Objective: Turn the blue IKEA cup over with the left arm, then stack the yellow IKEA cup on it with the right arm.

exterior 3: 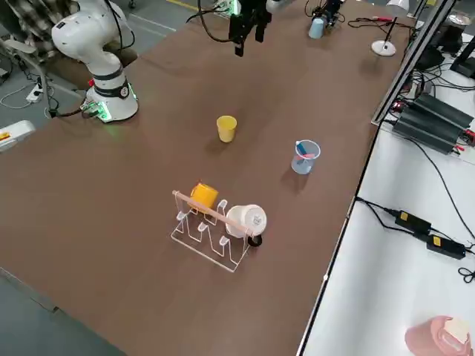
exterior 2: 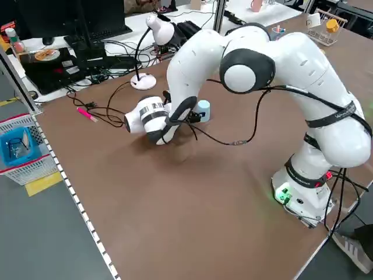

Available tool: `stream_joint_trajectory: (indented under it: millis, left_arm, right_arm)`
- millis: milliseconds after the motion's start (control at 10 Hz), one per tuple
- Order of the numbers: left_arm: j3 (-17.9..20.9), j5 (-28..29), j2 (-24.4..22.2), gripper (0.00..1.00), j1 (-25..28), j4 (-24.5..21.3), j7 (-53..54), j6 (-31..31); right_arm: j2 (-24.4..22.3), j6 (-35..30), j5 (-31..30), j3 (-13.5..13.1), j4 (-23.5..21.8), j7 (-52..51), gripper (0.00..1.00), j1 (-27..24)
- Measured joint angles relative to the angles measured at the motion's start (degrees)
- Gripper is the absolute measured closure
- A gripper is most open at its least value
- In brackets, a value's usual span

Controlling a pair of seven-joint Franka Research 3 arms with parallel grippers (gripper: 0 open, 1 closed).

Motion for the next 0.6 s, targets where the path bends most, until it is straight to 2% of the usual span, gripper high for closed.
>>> stream_joint_trajectory:
  millis: [600]
  left_arm:
    - [-1.3, -1.0, 2.1, 0.03, -0.3, 0.2, 0.7, 4.2]
  right_arm:
    - [0.0, 0.3, 0.0, -0.1, 0.0, 0.0, 0.0, -0.1]
